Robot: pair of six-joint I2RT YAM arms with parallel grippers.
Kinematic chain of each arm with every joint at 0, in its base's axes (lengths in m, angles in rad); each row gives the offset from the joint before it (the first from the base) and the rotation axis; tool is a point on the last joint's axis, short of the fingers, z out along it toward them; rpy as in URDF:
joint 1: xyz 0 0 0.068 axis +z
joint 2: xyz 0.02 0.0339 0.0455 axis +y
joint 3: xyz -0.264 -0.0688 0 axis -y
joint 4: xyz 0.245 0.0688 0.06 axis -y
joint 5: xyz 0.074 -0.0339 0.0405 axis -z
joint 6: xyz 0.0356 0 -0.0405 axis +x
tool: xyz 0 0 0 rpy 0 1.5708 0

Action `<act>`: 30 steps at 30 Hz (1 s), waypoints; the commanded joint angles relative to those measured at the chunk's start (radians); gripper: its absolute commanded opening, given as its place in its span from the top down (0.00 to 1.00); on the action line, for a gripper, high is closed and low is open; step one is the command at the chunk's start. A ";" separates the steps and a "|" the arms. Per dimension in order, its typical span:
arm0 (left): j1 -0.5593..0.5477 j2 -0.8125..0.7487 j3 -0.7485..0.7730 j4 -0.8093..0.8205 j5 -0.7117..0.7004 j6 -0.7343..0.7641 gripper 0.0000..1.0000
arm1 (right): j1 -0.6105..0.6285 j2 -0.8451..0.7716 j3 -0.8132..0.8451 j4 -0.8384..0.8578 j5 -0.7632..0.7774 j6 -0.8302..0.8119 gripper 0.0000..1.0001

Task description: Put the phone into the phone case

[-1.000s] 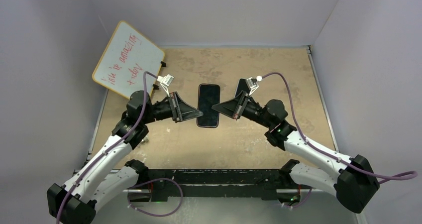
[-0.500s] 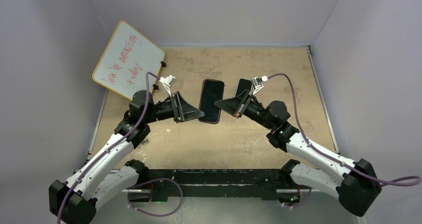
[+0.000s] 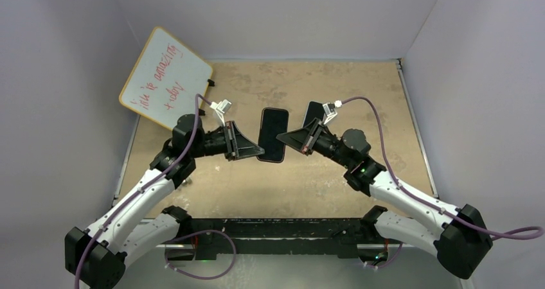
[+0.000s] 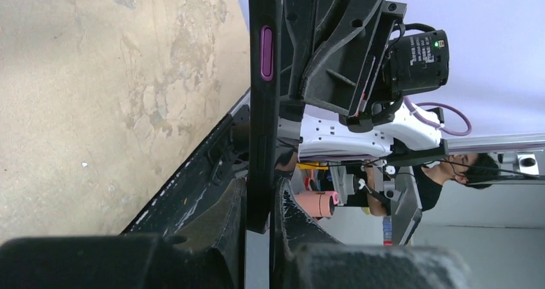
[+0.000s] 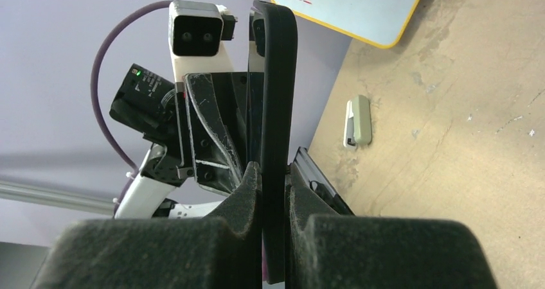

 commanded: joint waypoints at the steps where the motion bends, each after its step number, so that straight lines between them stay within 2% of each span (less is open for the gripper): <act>1: -0.001 -0.011 0.005 -0.031 -0.002 0.009 0.82 | -0.004 -0.009 0.039 0.087 -0.046 -0.056 1.00; 3: 0.000 -0.027 0.024 -0.037 -0.016 0.029 0.59 | -0.008 -0.010 0.042 0.090 -0.097 -0.066 1.00; 4: 0.001 -0.028 0.041 -0.052 -0.027 0.046 0.53 | -0.010 -0.011 0.048 0.088 -0.129 -0.074 1.00; 7: 0.005 -0.015 0.062 -0.064 -0.028 0.082 0.45 | -0.011 -0.011 0.064 0.081 -0.231 -0.099 1.00; 10: 0.009 0.000 0.060 -0.030 -0.015 0.085 0.42 | -0.011 -0.004 0.075 0.080 -0.322 -0.109 1.00; 16: 0.018 -0.015 0.069 -0.020 -0.069 0.093 0.47 | -0.011 -0.012 0.069 0.081 -0.371 -0.117 1.00; 25: 0.020 -0.015 0.152 -0.166 -0.185 0.199 0.57 | -0.010 0.021 0.062 0.051 -0.391 -0.134 1.00; 30: 0.019 -0.029 0.125 -0.132 -0.175 0.203 0.73 | -0.011 0.036 0.059 0.047 -0.396 -0.138 1.00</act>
